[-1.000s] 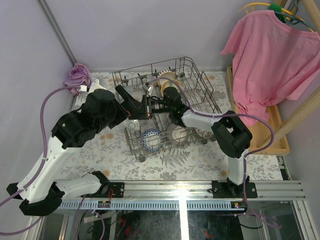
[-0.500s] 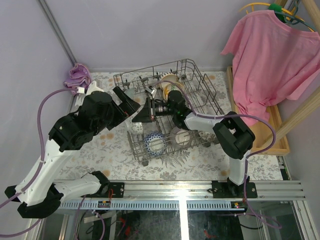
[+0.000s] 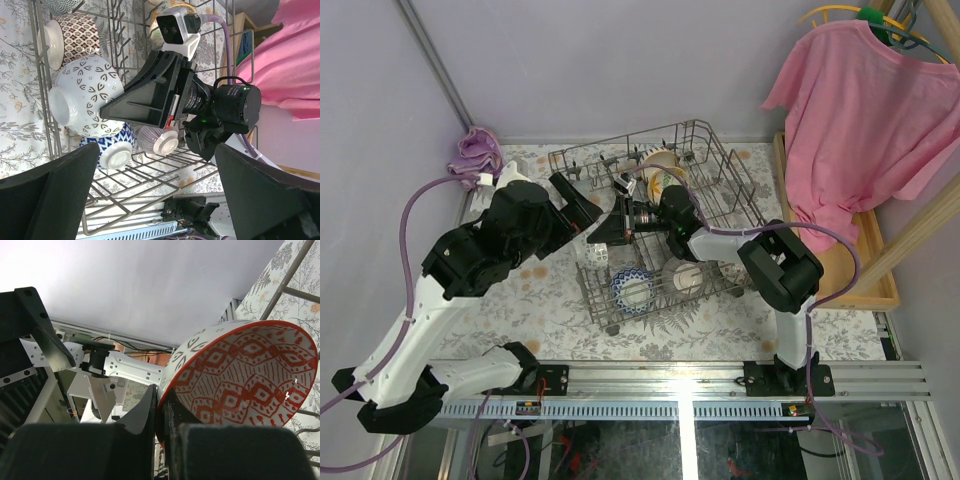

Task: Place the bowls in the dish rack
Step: Place the bowl in the dish rack.

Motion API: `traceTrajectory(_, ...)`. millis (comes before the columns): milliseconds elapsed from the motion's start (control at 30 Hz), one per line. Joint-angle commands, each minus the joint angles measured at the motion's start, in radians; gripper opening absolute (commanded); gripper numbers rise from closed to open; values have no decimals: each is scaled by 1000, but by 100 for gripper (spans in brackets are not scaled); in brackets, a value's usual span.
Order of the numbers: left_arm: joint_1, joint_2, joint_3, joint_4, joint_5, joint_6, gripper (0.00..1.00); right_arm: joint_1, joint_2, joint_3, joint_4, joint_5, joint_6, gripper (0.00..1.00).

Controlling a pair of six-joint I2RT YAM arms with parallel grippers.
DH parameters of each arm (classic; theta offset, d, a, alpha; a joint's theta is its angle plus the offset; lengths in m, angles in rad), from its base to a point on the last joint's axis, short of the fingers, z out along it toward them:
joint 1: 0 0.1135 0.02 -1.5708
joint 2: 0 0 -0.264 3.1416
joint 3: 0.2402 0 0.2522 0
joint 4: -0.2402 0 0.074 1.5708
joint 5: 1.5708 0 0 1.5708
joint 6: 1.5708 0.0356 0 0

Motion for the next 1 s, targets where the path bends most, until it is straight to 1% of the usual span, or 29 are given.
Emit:
traceTrajectory(0, 6, 2, 5, 26, -21, 17, 100, 3, -42, 1, -3, -14, -31, 0)
traceTrajectory(100, 7, 1, 5, 27, -25, 20, 100, 3, -106, 45, -214, 0, -189, 0)
traceTrajectory(300, 8, -7, -11, 28, -33, 19, 100, 0, -157, 108, -344, 17, -265, 0)
traceTrajectory(400, 9, -15, -20, 27, -34, 18, 100, 0, -165, 90, -334, 21, -252, 0)
traceTrajectory(567, 9, -33, -34, 27, -35, 15, 100, 3, -177, 11, -284, 41, -223, 0)
traceTrajectory(733, 9, -43, -53, 28, -31, 16, 100, 27, -175, -29, -309, 62, -254, 0)
traceTrajectory(967, 10, -41, -46, 24, -28, 32, 100, 66, -148, -30, -370, 105, -298, 0)
